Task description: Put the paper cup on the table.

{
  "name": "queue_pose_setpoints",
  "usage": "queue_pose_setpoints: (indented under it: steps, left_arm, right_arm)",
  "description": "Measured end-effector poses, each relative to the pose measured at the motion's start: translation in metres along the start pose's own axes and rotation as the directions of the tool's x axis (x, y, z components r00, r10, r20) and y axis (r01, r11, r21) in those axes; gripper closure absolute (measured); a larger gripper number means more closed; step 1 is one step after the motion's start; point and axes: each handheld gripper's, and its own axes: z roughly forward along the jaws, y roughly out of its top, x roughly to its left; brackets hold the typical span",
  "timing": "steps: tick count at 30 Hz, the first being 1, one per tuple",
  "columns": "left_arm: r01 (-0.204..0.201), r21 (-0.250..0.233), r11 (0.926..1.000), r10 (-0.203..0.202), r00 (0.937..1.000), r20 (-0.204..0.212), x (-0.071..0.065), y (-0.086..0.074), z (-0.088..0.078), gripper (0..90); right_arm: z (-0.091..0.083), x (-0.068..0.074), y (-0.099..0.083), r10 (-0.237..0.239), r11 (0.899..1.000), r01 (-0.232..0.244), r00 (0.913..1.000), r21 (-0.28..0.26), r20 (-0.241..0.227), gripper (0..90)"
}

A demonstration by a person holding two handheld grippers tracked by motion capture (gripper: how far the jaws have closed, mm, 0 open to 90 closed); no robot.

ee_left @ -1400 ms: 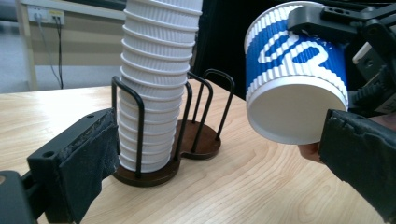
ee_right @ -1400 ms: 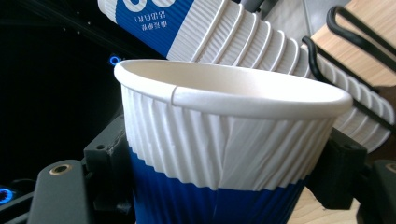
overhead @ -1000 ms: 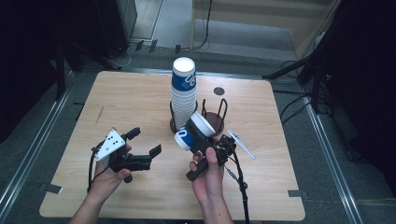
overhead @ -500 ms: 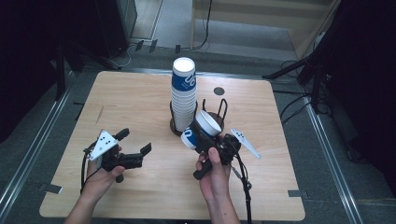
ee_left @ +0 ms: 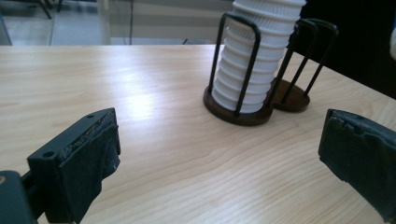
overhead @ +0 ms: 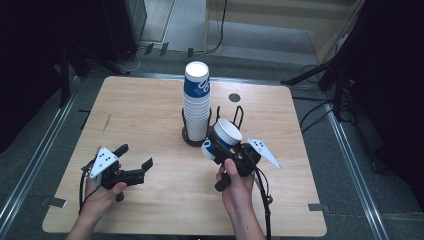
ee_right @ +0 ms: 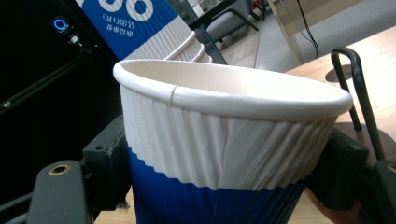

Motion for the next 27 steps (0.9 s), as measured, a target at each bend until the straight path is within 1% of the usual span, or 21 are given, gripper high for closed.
queue_pose_setpoints:
  steps: [1, 4, 7, 10, 12, 15, 18, 22, 24, 25, 27]
  left_arm:
    - [0.001, 0.005, 1.0000, -0.001, 1.0000, -0.006, 0.002, -0.002, -0.002, 0.0]
    - [0.019, 0.011, 0.9998, -0.019, 0.9996, -0.022, 0.008, -0.006, -0.007, 0.0]
    - [0.013, 0.026, 0.9996, -0.012, 0.9990, -0.044, 0.012, -0.010, -0.011, 0.0]
    - [0.017, 0.033, 0.9993, -0.015, 0.9981, -0.060, 0.017, -0.015, -0.016, 0.0]
    - [0.018, 0.041, 0.9990, -0.015, 0.9975, -0.069, 0.021, -0.017, -0.019, 0.0]
    - [0.029, 0.039, 0.9988, -0.026, 0.9964, -0.080, 0.025, -0.019, -0.023, 0.0]
    - [0.028, 0.049, 0.9984, -0.023, 0.9954, -0.093, 0.029, -0.022, -0.027, 0.0]
    - [0.031, 0.057, 0.9979, -0.024, 0.9937, -0.110, 0.035, -0.026, -0.032, 0.0]
    - [0.028, 0.063, 0.9976, -0.020, 0.9924, -0.122, 0.039, -0.028, -0.035, 0.0]
    - [0.030, 0.063, 0.9976, -0.022, 0.9918, -0.126, 0.040, -0.028, -0.037, 0.0]
    - [0.035, 0.059, 0.9976, -0.027, 0.9903, -0.137, 0.044, -0.029, -0.040, 0.0]
  right_arm:
    - [0.000, -0.001, 0.000, -0.009, 1.000, 0.009, 1.0000, -0.004, -0.003, 21.4]
    - [-0.001, 0.000, 0.001, -0.052, 0.998, 0.052, 0.9986, -0.019, 0.010, 21.4]
    - [-0.002, -0.002, 0.002, -0.080, 0.996, 0.081, 0.9964, -0.026, 0.027, 21.3]
    - [-0.003, -0.005, 0.004, -0.116, 0.992, 0.118, 0.9923, -0.037, 0.044, 21.2]
    - [-0.004, -0.007, 0.005, -0.129, 0.991, 0.131, 0.9904, -0.038, 0.050, 21.2]
    - [-0.005, -0.010, 0.008, -0.149, 0.987, 0.152, 0.9869, -0.047, 0.062, 21.2]
    - [-0.006, -0.013, 0.010, -0.167, 0.984, 0.171, 0.9834, -0.056, 0.071, 21.2]
    - [-0.009, -0.018, 0.012, -0.209, 0.974, 0.214, 0.9748, -0.067, 0.078, 21.2]
    - [-0.010, -0.020, 0.013, -0.234, 0.968, 0.240, 0.9685, -0.068, 0.085, 21.3]
    - [-0.011, -0.022, 0.013, -0.250, 0.964, 0.257, 0.9639, -0.070, 0.091, 21.2]
    - [-0.012, -0.024, 0.014, -0.269, 0.959, 0.276, 0.9583, -0.069, 0.096, 21.2]
